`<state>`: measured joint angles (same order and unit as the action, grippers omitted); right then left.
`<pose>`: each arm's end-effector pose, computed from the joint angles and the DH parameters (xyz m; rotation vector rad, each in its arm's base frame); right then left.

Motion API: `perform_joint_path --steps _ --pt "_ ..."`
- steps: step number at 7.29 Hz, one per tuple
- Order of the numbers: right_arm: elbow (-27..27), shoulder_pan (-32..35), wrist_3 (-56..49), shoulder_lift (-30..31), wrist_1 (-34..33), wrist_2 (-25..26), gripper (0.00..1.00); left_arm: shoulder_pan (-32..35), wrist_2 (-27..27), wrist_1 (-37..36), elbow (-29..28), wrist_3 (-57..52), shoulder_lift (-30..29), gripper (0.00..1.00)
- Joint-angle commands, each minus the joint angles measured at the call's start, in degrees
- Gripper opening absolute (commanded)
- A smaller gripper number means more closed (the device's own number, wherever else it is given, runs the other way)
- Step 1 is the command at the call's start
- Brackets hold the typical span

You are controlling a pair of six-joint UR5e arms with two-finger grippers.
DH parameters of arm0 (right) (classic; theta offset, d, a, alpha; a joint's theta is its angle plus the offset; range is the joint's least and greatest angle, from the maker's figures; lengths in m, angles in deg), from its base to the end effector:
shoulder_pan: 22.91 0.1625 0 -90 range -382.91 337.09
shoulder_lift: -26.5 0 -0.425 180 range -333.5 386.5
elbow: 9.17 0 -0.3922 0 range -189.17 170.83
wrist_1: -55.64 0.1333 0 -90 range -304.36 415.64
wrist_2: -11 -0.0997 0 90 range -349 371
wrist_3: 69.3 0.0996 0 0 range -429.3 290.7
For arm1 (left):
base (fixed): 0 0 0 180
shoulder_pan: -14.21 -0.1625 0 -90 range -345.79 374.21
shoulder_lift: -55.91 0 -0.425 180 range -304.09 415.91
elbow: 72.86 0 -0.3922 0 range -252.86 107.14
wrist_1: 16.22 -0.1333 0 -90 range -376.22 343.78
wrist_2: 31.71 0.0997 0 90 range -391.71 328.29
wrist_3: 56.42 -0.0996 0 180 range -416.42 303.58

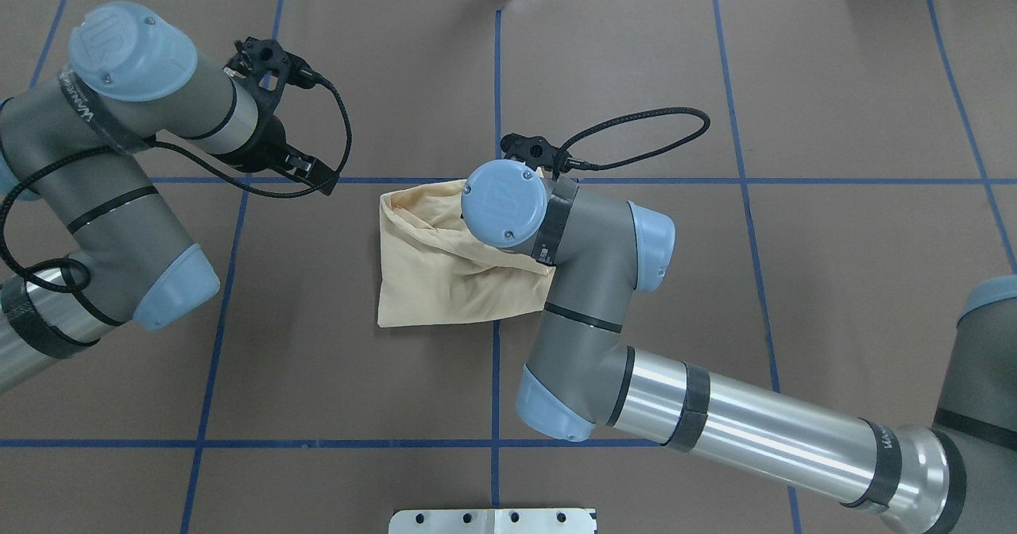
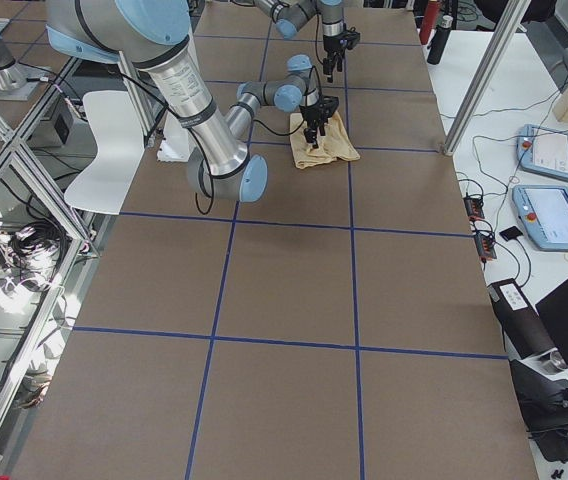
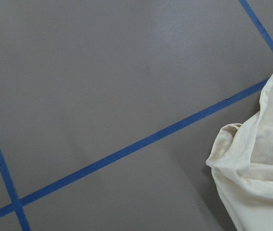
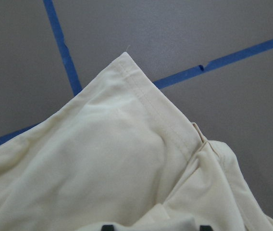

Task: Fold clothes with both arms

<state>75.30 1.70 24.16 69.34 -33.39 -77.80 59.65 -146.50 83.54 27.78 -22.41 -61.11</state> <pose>-0.6215 -0.4336 0.1967 0.1576 -0.7345 0.4747 0.3822 -0.5185 0.2893 0.3738 0.8345 0.3501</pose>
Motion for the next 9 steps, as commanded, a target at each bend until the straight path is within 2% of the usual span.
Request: perform_joint_path --steps 1,4,5,6,7,8,9 --pt "-0.09 -0.18 -0.29 -0.21 0.00 0.20 0.00 0.00 0.00 -0.09 0.00 0.00 0.03 1.00" --pt "-1.83 4.82 -6.87 -0.30 0.52 0.20 0.00 0.00 0.00 0.00 -0.09 0.00 0.03 1.00" --pt "-5.42 5.97 -7.85 -0.39 6.71 0.29 0.00 0.00 0.00 -0.09 0.00 0.00 -0.05 1.00" --pt "-10.24 6.85 -8.55 -0.65 13.03 0.29 0.86 0.00 0.00 0.00 0.00 0.00 -0.05 1.00" --pt "-12.11 7.73 -12.30 -2.30 14.23 0.47 1.00 0.00 0.00 0.00 0.00 0.00 -0.05 1.00" --pt "-12.13 8.43 -12.34 -3.80 14.33 -0.58 1.00 -0.09 0.00 0.00 0.00 0.00 -0.05 1.00" --pt "-12.13 9.74 -12.43 -4.86 14.07 -4.42 1.00 0.00 0.00 0.00 0.00 0.00 -0.05 1.00"
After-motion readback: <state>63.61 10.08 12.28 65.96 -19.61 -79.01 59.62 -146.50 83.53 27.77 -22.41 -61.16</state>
